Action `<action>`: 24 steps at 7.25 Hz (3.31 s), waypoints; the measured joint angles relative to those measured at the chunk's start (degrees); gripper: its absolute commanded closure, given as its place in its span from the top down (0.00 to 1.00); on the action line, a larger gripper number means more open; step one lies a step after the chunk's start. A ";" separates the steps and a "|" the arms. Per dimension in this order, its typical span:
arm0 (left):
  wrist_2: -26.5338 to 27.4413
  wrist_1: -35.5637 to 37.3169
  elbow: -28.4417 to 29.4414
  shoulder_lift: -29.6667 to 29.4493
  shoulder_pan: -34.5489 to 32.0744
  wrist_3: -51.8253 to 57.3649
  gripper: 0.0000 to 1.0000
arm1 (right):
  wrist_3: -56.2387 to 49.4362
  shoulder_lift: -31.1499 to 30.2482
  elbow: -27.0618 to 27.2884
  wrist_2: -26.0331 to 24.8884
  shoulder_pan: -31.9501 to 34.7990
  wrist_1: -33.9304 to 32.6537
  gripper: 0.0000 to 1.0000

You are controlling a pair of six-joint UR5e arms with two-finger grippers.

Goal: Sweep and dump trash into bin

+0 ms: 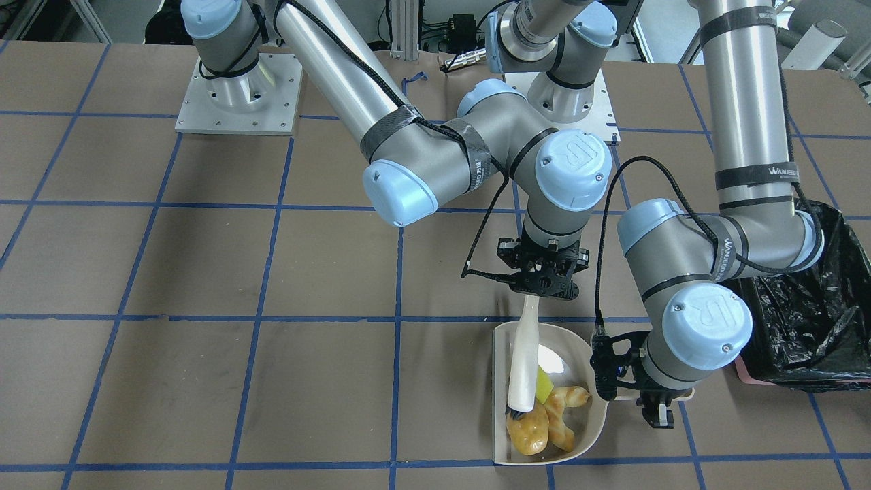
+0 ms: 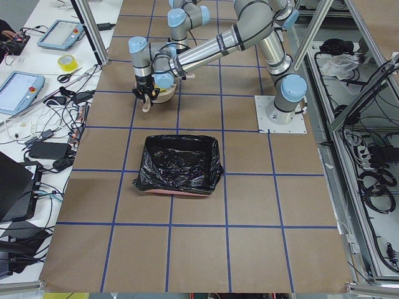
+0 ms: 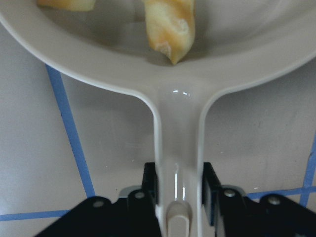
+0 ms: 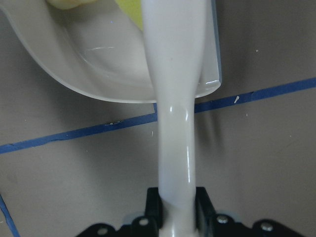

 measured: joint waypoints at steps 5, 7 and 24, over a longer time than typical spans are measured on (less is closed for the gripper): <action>-1.72 0.04 -0.56 0.84 0.48 0.11 0.00 | -1.19 -4.41 1.13 -3.24 -4.82 10.59 0.00; -5.27 -0.40 -0.83 1.81 1.47 0.27 0.00 | -8.45 -7.54 3.83 -7.73 -10.96 13.36 0.00; -11.62 -28.16 16.01 14.03 44.00 34.57 0.00 | -65.22 -22.53 36.32 -13.00 -53.02 -9.96 0.00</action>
